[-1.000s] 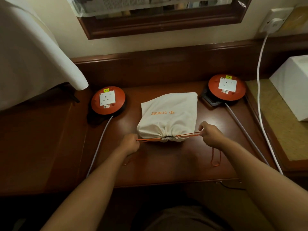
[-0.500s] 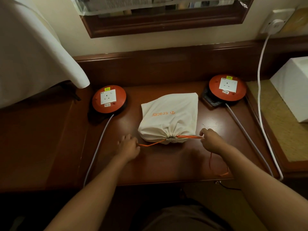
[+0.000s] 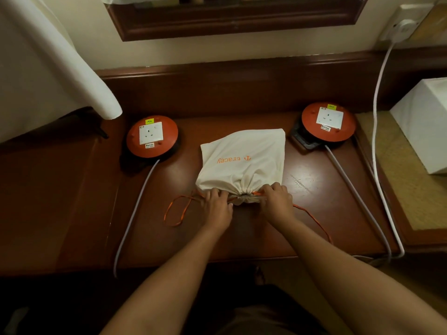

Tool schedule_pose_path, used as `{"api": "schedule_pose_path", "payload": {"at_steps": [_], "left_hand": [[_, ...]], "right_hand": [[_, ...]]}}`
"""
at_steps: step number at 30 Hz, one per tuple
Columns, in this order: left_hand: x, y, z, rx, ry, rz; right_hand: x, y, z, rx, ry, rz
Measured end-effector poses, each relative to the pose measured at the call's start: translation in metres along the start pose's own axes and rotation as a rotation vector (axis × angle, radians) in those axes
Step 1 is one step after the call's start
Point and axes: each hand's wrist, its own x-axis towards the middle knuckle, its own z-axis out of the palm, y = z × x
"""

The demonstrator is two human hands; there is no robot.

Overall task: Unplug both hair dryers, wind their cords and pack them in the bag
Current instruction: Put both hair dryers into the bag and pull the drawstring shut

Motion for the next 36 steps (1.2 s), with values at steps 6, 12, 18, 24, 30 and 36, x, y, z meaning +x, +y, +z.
{"api": "schedule_pose_path", "payload": {"at_steps": [6, 12, 18, 24, 30, 36], "left_hand": [[0.007, -0.001, 0.001, -0.034, -0.031, -0.006], [0.003, 0.000, 0.009, -0.140, -0.022, -0.048], [0.008, 0.006, 0.012, -0.137, -0.021, -0.131], [0.007, -0.002, 0.010, -0.252, -0.041, -0.038], [0.015, -0.014, -0.007, -0.067, -0.096, 0.090], [0.020, -0.024, -0.014, -0.033, -0.117, 0.105]], "right_hand": [[0.008, 0.003, 0.000, -0.015, 0.011, 0.000], [0.004, 0.010, -0.004, -0.005, 0.005, -0.069], [0.001, 0.012, -0.011, 0.071, -0.034, -0.093], [0.001, 0.013, -0.018, 0.073, -0.094, -0.063], [0.001, 0.008, -0.032, -0.123, -0.117, -0.089], [0.004, 0.005, -0.039, -0.143, -0.163, -0.038]]}}
